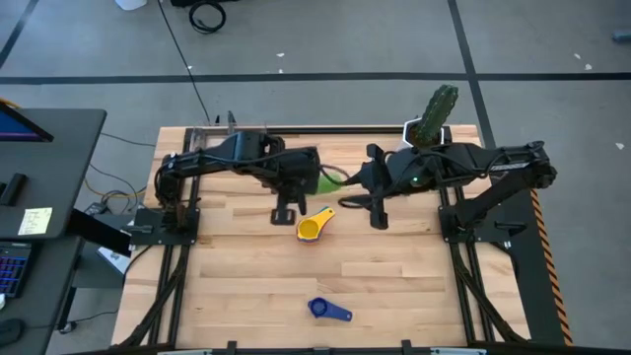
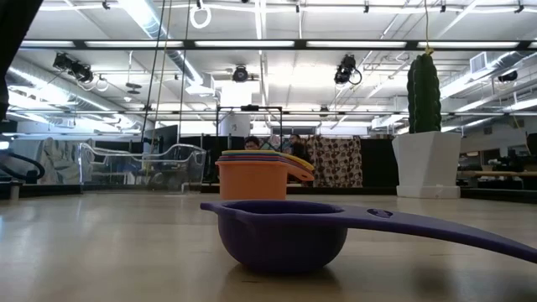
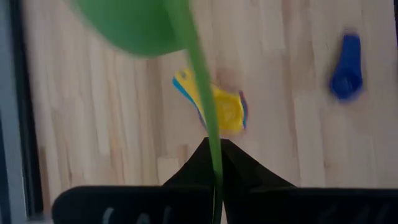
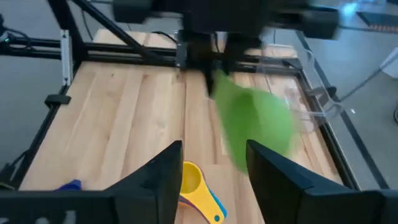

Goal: Nest measuring cups in basket
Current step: Stack the green nest measuring cup on top of the yellow nest measuring cup

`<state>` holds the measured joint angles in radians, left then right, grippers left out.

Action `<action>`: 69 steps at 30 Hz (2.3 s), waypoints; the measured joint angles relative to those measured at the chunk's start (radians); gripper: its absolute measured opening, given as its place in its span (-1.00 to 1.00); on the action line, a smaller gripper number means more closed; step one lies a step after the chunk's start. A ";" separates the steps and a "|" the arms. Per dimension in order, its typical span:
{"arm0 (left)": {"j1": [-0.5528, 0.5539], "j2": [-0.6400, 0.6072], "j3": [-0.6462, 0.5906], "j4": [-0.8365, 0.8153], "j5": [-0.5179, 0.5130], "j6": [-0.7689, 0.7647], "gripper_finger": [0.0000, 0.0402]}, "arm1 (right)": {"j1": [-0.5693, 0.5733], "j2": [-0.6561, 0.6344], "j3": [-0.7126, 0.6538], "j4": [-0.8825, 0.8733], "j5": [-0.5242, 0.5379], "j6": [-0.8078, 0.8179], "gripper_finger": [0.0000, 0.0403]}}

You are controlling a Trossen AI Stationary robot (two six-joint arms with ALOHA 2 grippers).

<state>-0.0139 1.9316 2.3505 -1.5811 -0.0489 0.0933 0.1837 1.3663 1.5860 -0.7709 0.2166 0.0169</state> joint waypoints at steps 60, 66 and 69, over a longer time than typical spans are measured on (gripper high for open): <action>0.186 0.001 -0.703 0.166 0.821 0.260 -0.95 | -0.003 -0.142 -0.004 0.006 -0.004 0.119 -0.07; 0.177 0.000 -0.761 0.509 1.004 -0.067 -0.95 | -0.003 -0.142 -0.004 0.006 -0.004 0.122 -0.07; 0.178 0.000 -0.776 0.521 1.048 -0.078 -0.95 | -0.003 -0.142 -0.004 0.006 -0.004 0.122 -0.07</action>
<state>0.1638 1.9320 1.5743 -1.0604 0.9995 0.0154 0.1810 1.2243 1.5822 -0.7647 0.2127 0.1388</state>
